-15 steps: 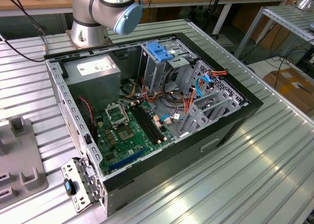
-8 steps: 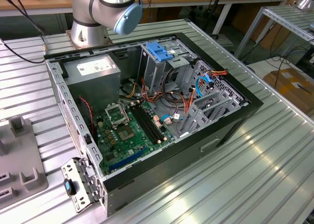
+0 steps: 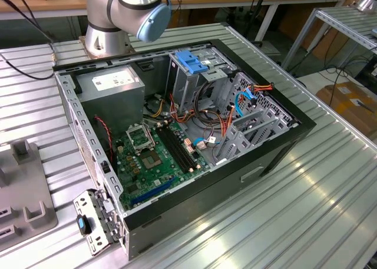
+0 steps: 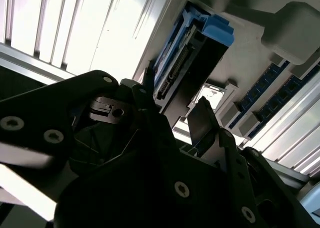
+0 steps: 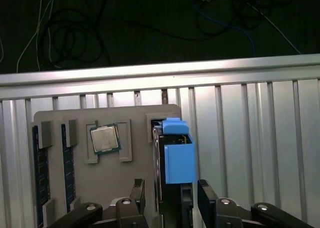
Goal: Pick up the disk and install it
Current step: 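Pick up the disk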
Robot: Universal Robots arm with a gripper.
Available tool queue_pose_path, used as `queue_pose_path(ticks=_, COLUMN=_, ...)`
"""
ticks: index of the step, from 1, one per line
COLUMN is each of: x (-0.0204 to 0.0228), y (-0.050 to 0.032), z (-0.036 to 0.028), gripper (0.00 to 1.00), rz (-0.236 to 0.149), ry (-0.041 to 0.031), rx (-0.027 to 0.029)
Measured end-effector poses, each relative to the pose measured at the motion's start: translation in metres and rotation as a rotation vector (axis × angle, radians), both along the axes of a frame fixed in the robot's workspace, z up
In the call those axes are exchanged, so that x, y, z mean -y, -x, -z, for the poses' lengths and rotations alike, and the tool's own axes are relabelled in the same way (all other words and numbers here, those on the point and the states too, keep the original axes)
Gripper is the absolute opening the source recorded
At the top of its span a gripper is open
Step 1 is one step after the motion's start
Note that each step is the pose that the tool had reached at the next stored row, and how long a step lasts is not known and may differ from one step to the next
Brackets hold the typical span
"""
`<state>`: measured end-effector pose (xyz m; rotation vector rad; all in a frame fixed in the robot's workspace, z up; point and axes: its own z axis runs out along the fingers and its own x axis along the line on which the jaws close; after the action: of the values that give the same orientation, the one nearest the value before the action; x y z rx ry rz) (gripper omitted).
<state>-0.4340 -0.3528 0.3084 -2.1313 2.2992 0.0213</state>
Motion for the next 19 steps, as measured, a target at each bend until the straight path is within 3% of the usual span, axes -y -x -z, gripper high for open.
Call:
queue_pose_path(ticks=14, x=-0.0002, y=0.0, z=0.0012, gripper=0.54, rz=-0.019, ry=0.0001, rx=0.0001)
queue_pose_path(ticks=16, x=-0.0002, y=0.0, z=0.0011, gripper=0.53, rz=-0.02, ry=0.0001, rx=0.0)
queue_pose_path(ticks=17, x=-0.0002, y=0.0, z=0.0011, gripper=0.45, rz=-0.02, ry=0.0001, rx=0.0)
queue_pose_path(ticks=19, x=-0.0002, y=0.0, z=0.0012, gripper=0.45, rz=-0.021, ry=0.0001, rx=0.0)
